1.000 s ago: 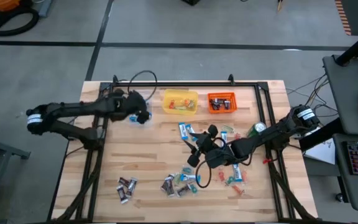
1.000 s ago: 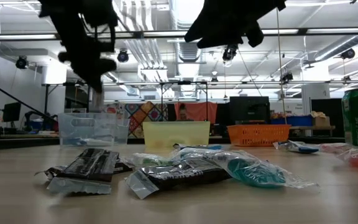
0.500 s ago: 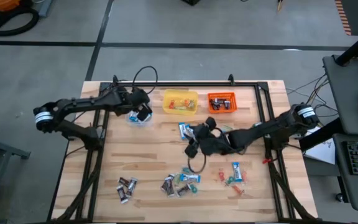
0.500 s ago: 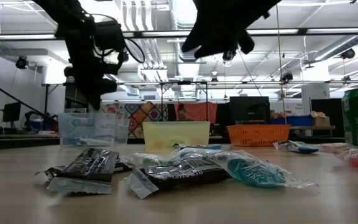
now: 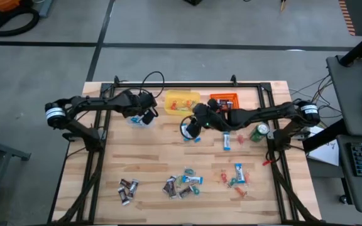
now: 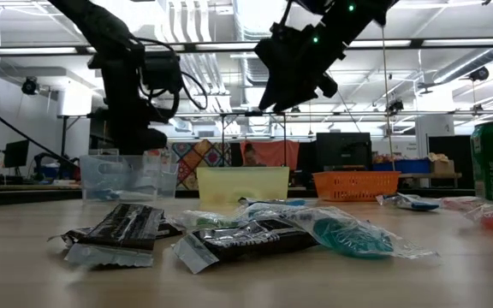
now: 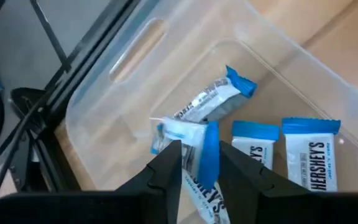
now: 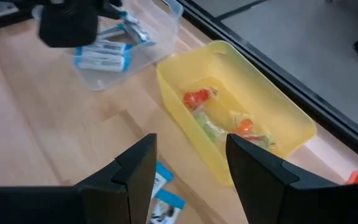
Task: Sort candy
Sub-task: Put the white chocolate into the transparent bin
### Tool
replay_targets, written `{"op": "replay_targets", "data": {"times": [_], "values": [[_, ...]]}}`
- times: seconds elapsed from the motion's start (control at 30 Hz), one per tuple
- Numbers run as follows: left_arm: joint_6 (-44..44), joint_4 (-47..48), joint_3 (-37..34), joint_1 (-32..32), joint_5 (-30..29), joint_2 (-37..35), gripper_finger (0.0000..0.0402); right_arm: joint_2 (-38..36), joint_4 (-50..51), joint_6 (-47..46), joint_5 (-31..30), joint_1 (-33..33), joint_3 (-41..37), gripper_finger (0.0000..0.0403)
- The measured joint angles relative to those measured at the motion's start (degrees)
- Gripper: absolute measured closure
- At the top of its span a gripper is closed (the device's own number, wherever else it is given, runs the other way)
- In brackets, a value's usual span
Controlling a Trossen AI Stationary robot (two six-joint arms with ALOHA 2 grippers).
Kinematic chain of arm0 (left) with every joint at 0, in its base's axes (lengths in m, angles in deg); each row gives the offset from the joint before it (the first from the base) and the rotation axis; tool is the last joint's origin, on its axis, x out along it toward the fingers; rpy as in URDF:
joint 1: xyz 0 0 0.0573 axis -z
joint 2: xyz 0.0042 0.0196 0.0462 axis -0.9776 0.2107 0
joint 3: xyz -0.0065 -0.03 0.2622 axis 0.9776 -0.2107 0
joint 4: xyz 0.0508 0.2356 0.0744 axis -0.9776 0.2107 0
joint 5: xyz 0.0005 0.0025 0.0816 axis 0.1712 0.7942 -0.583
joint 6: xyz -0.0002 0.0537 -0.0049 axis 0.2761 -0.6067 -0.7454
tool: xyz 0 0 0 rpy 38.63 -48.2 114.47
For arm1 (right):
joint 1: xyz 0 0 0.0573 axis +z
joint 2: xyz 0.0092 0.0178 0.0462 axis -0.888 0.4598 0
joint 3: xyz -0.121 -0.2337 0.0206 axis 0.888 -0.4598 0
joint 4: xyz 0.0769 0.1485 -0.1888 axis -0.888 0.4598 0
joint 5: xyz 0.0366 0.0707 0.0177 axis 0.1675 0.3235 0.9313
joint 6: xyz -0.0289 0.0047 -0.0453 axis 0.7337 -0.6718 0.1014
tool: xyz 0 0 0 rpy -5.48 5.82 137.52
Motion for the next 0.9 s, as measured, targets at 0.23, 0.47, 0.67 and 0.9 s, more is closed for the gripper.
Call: {"op": "replay_targets", "data": {"times": [0.23,0.47,0.67,0.9], "values": [[-0.7,-0.17,0.0,-0.02,0.15,-0.49,0.0277,0.0,0.44,0.77,0.66,-1.27,-0.07,0.0218],[-1.79,-0.26,0.02,0.97,3.93,-8.27,0.026,-0.52,1.58,-3.24,13.1,-1.27,-0.11,0.0218],[-4.99,-4.82,-0.01,7.82,8.13,-16.81,0.026,-0.55,12.36,-13.32,32.32,-1.05,-0.11,0.022],[-14.74,-20.38,-2.63,20.72,15.26,-22.62,0.026,-0.55,37.02,-27.22,33.83,0.92,-0.17,0.0234]]}}
